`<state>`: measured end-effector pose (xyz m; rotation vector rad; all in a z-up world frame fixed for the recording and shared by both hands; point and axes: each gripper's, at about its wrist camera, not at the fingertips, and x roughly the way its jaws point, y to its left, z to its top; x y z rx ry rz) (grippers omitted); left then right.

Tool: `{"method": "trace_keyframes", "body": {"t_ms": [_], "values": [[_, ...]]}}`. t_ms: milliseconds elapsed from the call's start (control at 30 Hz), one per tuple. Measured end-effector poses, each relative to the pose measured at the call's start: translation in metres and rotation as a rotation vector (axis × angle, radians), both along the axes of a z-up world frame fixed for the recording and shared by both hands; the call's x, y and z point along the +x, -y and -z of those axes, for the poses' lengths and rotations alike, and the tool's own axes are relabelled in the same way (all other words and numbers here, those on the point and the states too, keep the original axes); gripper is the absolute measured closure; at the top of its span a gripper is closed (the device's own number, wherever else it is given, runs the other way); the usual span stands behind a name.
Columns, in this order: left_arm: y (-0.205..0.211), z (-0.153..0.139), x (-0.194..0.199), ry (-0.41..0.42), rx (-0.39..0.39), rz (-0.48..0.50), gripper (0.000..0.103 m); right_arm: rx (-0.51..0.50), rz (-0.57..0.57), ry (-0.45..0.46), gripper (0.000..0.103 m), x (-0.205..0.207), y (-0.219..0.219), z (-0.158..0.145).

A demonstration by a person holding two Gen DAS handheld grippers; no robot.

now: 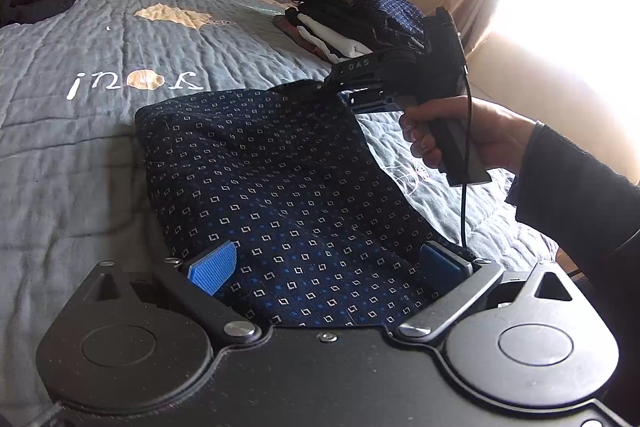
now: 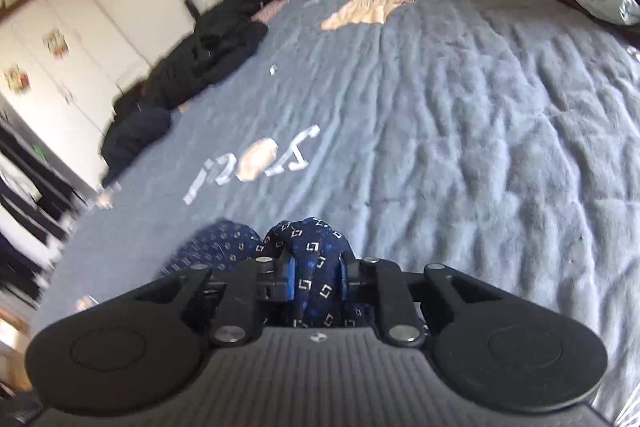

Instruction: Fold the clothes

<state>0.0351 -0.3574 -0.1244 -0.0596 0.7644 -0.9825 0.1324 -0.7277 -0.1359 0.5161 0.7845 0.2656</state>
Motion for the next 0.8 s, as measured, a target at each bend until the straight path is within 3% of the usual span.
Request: {"method": "trace_keyframes", "body": {"t_ms": [300,367,433,500,567,667,800], "values": [[0.001,0.003,0.001,-0.004,0.004,0.009,0.004,0.221,0.113,0.016,0.087,-0.007,0.031,0.0],[0.003,0.006,-0.001,0.005,0.017,0.019,0.004,0.26,0.153,-0.013,0.086,-0.006,0.041,0.009],[0.005,0.008,-0.002,0.016,0.037,0.025,0.004,0.231,0.163,-0.068,0.084,-0.002,0.042,0.023],[0.006,0.008,-0.003,0.024,0.045,0.025,0.004,0.185,0.16,-0.107,0.077,0.002,0.04,0.034],[0.004,0.007,-0.002,0.018,0.04,0.019,0.004,0.132,0.142,-0.103,0.061,0.002,0.033,0.03],[0.0,0.0,0.001,-0.002,0.006,-0.005,0.004,0.068,0.124,-0.053,0.044,-0.003,0.032,0.005],[-0.007,-0.012,0.008,-0.016,-0.059,-0.043,0.004,0.088,0.102,0.036,0.031,-0.019,0.031,-0.035]]}}
